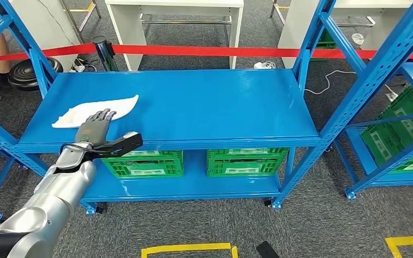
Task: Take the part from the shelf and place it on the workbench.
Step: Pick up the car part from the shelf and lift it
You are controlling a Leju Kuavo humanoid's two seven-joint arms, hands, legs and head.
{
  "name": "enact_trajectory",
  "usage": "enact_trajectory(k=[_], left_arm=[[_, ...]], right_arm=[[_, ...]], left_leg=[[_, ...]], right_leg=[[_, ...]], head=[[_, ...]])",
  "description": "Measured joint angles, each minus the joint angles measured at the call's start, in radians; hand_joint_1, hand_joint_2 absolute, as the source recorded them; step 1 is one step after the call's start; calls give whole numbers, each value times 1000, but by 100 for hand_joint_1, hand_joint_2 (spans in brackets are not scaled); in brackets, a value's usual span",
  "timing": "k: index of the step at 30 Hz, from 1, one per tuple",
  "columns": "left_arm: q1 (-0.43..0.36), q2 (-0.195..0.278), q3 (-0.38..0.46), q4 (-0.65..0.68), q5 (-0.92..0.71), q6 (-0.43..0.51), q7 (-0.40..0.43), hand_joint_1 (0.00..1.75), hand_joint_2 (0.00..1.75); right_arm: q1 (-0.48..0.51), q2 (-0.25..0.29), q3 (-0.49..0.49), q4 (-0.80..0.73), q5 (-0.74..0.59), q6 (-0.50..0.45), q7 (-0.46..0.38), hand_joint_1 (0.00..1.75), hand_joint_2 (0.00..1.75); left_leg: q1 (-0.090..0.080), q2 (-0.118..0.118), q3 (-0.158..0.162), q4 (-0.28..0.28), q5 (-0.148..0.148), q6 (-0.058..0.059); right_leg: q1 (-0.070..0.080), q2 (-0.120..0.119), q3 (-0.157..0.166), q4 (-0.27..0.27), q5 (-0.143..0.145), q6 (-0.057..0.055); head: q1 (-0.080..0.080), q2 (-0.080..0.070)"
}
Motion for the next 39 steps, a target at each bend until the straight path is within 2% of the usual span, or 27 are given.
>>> enact_trajectory(k=[6, 27, 31, 39], left_arm=[[0, 10, 11, 0, -14, -1, 29, 0, 0], [0, 17, 13, 0, -54, 3, 47, 0, 0], [0, 17, 13, 0, -72, 24, 43, 0, 175], [1, 7, 13, 1, -95, 76, 27, 0, 175]], right_arm=[[0, 0, 0, 0, 5, 0, 0, 0, 0], [0, 0, -2, 0, 10, 0, 0, 0, 0], [0, 0, -3, 0, 12, 1, -1, 0, 0], [-1, 0, -6, 0, 20, 3, -5, 0, 0]], left_leg=[[0, 0, 0, 0, 1, 3], [0, 0, 1, 0, 2, 3], [0, 0, 1, 0, 2, 3], [0, 0, 1, 0, 2, 3]], right_leg=[[0, 0, 1, -1, 2, 5], [0, 0, 1, -1, 2, 5], [0, 0, 1, -1, 2, 5], [0, 0, 1, -1, 2, 5]], head=[[0, 0], [0, 0], [0, 0], [0, 0]])
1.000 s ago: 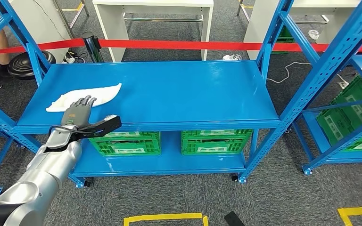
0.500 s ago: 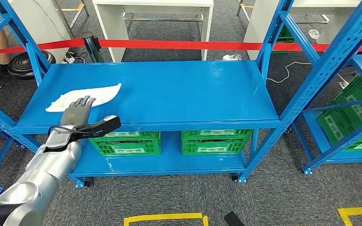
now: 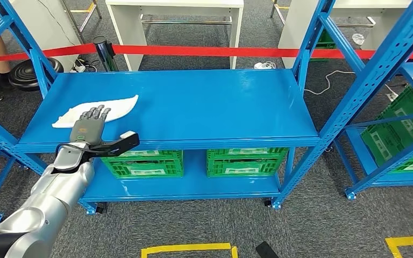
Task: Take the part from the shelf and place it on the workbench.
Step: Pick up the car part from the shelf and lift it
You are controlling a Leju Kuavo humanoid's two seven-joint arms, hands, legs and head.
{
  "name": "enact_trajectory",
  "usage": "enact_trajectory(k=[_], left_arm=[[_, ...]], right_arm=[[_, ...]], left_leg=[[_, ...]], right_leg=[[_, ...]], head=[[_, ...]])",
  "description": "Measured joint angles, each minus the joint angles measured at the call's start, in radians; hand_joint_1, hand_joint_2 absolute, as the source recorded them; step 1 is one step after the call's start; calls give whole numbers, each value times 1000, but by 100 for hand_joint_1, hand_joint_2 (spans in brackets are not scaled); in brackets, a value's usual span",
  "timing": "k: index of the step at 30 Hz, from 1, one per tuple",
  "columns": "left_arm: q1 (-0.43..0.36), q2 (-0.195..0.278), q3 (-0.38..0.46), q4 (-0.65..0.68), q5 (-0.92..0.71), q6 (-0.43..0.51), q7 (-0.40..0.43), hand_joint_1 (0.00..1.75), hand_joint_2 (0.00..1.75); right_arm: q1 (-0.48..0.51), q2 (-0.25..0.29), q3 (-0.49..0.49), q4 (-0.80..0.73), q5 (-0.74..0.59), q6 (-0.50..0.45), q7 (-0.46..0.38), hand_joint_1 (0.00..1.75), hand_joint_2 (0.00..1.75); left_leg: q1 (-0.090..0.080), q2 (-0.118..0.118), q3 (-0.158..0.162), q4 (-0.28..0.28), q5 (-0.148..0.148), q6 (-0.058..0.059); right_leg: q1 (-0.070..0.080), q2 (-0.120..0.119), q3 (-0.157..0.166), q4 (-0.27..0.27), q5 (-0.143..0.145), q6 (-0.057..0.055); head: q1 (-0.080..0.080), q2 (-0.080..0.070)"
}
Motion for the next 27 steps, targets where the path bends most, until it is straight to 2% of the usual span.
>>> enact_trajectory(k=[11, 27], left_arm=[[0, -31, -1, 7, -17, 32, -25, 0, 175], [1, -39, -2, 10, -21, 44, -24, 0, 175]], right_arm=[[0, 0, -8, 0, 0, -5, -14, 0, 0], [0, 0, -9, 0, 0, -6, -17, 0, 0]], left_leg=[[0, 0, 0, 0, 0, 0], [0, 0, 0, 0, 0, 0]], right_leg=[[0, 0, 0, 0, 0, 0], [0, 0, 0, 0, 0, 0]], head=[[0, 0], [0, 0]])
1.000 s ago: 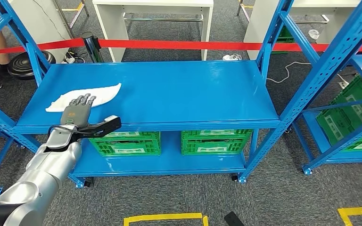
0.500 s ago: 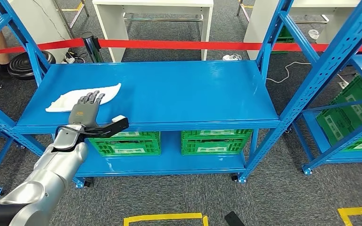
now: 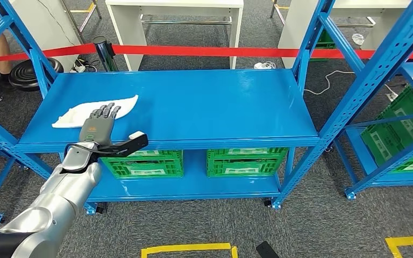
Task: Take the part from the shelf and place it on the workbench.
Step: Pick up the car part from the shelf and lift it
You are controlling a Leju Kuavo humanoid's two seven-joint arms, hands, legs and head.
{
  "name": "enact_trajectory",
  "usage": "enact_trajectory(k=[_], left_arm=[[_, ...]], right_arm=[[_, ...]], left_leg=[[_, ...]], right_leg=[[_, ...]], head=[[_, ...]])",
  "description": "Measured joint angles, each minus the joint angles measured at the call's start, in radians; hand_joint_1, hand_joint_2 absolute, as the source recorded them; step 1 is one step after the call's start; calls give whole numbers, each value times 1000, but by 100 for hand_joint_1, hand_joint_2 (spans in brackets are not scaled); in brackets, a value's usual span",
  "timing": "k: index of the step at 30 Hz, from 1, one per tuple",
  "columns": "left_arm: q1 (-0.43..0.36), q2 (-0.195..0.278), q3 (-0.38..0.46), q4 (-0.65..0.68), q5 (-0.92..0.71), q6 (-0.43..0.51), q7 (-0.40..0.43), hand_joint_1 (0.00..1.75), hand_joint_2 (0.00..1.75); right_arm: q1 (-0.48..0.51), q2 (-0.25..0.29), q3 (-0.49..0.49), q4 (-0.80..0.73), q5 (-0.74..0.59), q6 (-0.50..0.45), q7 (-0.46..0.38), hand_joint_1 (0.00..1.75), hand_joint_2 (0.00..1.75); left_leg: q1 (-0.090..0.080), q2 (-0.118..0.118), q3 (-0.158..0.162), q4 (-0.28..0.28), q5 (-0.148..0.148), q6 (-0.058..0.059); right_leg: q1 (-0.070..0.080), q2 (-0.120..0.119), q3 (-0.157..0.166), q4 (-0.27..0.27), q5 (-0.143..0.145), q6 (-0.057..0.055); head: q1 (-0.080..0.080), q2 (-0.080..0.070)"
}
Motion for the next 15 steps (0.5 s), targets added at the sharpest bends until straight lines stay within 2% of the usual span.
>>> enact_trajectory(k=[8, 12, 15], left_arm=[[-8, -3, -16, 4, -5, -1, 29, 0, 175], [-35, -3, -19, 3, 2, 2, 9, 0, 0], [-51, -3, -18, 2, 15, 0, -22, 0, 0]], right_arm=[[1, 0, -10, 0, -1, 1, -8, 0, 0], [2, 0, -15, 0, -2, 0, -8, 0, 0], [2, 0, -16, 0, 1, 0, -6, 0, 0]], left_leg=[[0, 0, 0, 0, 0, 0], [0, 0, 0, 0, 0, 0], [0, 0, 0, 0, 0, 0]], right_leg=[[0, 0, 0, 0, 0, 0], [0, 0, 0, 0, 0, 0], [0, 0, 0, 0, 0, 0]], head=[[0, 0], [0, 0], [0, 0]])
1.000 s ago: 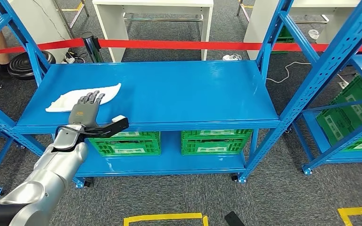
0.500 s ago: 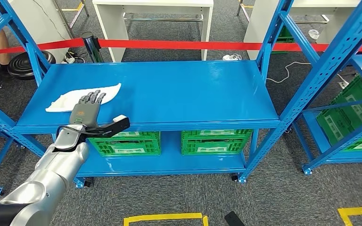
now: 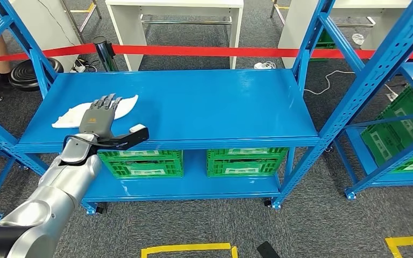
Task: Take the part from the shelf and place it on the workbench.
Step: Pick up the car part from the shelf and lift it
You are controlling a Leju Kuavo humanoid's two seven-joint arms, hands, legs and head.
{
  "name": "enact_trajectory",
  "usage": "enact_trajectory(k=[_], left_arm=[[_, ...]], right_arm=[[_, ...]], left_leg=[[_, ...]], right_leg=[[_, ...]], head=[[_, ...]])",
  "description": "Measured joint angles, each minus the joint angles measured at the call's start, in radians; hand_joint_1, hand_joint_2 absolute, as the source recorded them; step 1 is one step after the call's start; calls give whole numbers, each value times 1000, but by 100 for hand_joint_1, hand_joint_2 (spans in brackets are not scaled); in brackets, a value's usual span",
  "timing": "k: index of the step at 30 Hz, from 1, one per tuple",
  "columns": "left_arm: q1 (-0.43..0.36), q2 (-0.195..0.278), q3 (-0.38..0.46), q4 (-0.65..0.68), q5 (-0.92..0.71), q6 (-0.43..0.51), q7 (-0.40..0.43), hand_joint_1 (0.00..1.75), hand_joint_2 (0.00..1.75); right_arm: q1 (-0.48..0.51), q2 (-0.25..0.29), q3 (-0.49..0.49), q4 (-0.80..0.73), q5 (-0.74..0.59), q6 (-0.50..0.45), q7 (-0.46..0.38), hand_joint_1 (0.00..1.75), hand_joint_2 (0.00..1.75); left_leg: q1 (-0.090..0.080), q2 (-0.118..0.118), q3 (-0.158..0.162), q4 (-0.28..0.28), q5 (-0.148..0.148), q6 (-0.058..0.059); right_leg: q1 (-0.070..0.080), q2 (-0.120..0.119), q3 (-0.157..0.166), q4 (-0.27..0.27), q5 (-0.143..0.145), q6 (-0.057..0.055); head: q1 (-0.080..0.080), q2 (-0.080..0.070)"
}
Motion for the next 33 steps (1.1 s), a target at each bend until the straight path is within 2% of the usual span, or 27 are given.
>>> enact_trajectory(k=[8, 15, 19, 23, 27, 33], left_arm=[[-6, 1, 17, 1, 58, -75, -46, 0, 0], [-6, 3, 22, 0, 65, -69, -34, 0, 0], [-7, 4, 22, -2, 65, -66, -31, 0, 0], [-6, 5, 22, -2, 64, -66, -31, 0, 0], [-6, 5, 22, -2, 63, -69, -28, 0, 0], [-6, 5, 22, -2, 62, -69, -18, 0, 0]], right_arm=[[0, 0, 0, 0, 14, 7, 10, 0, 0], [-1, 3, 0, 0, 17, 8, 7, 0, 0], [-1, 3, 0, 0, 22, 8, 8, 0, 0], [-2, 3, -1, 0, 20, 8, 9, 0, 0], [-1, 3, -4, 0, 18, 8, 8, 0, 0], [-1, 3, -9, 0, 18, 6, 8, 0, 0]], left_leg=[[0, 0, 0, 0, 0, 0], [-8, -1, 0, 2, -5, 10], [-6, -1, 3, -7, 2, 9], [-7, -2, 3, -6, 0, 12], [-7, -2, 3, -5, 0, 12], [-6, -1, 4, -6, 1, 11]], right_leg=[[0, 0, 0, 0, 0, 0], [-8, 0, 3, -4, -1, 14], [-7, 0, 5, -8, 3, -5], [-7, -1, 8, -12, 3, -2], [-7, -1, 8, -13, 4, 6], [-6, -1, 8, -13, 4, 8]], head=[[0, 0], [0, 0], [0, 0], [0, 0], [0, 0], [0, 0]])
